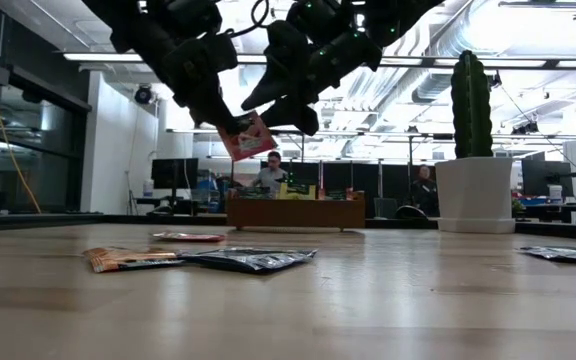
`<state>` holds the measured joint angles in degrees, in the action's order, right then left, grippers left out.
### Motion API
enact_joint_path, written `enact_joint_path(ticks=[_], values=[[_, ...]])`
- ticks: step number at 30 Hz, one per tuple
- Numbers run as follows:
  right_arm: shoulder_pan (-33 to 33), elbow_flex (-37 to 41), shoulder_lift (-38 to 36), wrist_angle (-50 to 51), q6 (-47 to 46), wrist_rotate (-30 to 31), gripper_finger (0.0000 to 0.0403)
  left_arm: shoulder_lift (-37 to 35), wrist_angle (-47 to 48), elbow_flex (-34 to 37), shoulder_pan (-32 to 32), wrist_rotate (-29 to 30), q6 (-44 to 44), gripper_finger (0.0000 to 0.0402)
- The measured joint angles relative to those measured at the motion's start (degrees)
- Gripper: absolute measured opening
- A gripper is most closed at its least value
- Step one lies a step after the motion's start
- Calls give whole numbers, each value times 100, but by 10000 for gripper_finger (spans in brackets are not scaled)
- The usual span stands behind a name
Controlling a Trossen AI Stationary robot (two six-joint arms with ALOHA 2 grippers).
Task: Pick & Place Tea
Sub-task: Put the top orange tea bag in the right compartment of the organizer
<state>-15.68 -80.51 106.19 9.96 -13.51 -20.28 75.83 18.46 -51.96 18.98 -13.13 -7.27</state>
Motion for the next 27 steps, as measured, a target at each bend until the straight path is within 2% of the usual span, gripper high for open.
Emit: enact_joint_path(ticks=[6,9,13,14,22,27], values=[[4,0,2,9,100,14,145,0,-118,2,2,-82,2,0],[4,0,2,6,203,18,99,0,-111,0,9,-82,2,0],[-14,0,2,7,240,38,19,0,-79,0,9,-89,2,0],[-18,0,2,2,287,39,10,0,-83,0,9,-101,-2,0],[-17,0,4,-30,330,186,2,-2,-39,0,11,-78,-4,7],[-3,0,4,0,329,282,1,-2,-20,0,11,196,-21,51]])
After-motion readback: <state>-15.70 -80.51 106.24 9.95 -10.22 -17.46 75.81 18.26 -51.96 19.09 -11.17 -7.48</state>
